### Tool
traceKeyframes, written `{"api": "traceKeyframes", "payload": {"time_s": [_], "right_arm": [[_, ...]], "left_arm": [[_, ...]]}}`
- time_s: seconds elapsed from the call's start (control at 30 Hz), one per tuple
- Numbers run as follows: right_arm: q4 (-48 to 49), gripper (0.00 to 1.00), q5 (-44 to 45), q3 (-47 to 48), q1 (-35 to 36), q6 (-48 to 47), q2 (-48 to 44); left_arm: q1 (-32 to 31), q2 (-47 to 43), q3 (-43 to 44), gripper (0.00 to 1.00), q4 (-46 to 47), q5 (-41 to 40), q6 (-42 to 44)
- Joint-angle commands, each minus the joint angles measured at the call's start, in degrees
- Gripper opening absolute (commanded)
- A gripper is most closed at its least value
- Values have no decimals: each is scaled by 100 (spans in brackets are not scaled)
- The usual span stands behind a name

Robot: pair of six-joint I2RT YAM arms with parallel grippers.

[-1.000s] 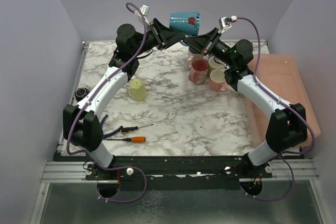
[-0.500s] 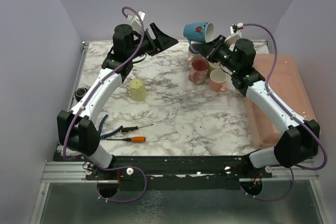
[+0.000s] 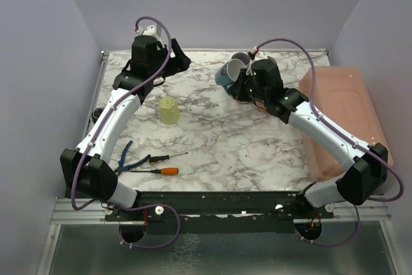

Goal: Turn the mug right side up

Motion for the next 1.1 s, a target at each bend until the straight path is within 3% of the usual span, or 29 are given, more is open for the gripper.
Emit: {"api": "traceKeyframes", "payload": {"time_s": [0.0,0.1,0.3,0.6,1.07], "right_arm": [[-432,1,24,-193,49,-879,33],[-565,1,-283,-493,58,-1284,-66],[-854,0,22,-681,50,-1325,-69],[-1519,1,1498,-423,48,-92,484],[-1827,1,2473,250,29,1258,1588]], "left_arm": [[9,-294,-228,83,-401,-574,345],[7,-325,-317,83,-401,-769,312],[13,-336,-358,83,-401,-806,280],[11,-339,-407,83,-401,-837,303],[14,-296,-398,84,-401,-868,397]]}}
